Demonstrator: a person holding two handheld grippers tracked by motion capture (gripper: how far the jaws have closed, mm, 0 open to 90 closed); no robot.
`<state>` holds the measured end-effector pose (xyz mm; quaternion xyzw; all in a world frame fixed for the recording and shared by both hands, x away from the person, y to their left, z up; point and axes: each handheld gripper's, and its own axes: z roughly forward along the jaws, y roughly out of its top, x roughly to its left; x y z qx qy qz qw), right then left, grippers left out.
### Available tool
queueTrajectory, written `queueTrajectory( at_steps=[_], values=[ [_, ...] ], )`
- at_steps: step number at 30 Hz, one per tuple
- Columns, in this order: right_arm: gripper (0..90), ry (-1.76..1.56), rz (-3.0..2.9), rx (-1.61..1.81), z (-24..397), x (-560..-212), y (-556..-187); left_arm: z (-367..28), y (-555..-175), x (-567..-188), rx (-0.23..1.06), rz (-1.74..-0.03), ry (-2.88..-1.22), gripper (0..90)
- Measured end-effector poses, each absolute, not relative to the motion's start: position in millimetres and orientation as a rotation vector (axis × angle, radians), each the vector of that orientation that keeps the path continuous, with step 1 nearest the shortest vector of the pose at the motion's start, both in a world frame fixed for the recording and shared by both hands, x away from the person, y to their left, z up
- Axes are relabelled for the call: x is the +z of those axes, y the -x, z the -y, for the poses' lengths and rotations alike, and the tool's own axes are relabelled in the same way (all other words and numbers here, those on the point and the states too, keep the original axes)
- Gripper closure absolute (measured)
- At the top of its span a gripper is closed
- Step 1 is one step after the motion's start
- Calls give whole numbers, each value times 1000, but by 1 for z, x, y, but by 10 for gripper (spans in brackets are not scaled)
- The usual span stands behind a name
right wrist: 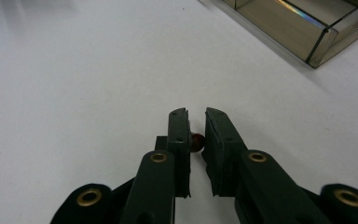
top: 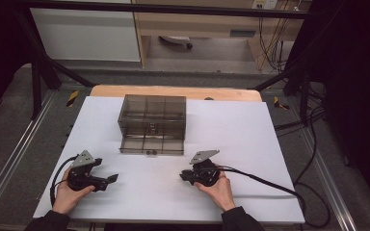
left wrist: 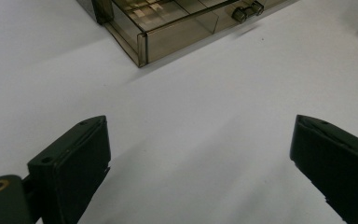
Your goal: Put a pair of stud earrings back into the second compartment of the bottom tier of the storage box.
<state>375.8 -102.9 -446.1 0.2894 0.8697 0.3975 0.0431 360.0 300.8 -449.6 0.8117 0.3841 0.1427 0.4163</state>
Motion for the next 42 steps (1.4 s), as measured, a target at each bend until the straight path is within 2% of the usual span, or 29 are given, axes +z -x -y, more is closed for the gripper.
queueTrajectory(
  at_steps=[42],
  values=[
    [815, -941, -2542, 1286, 109, -413, -383, -300, -360, -450, 357, -965, -2037, 47]
  ],
)
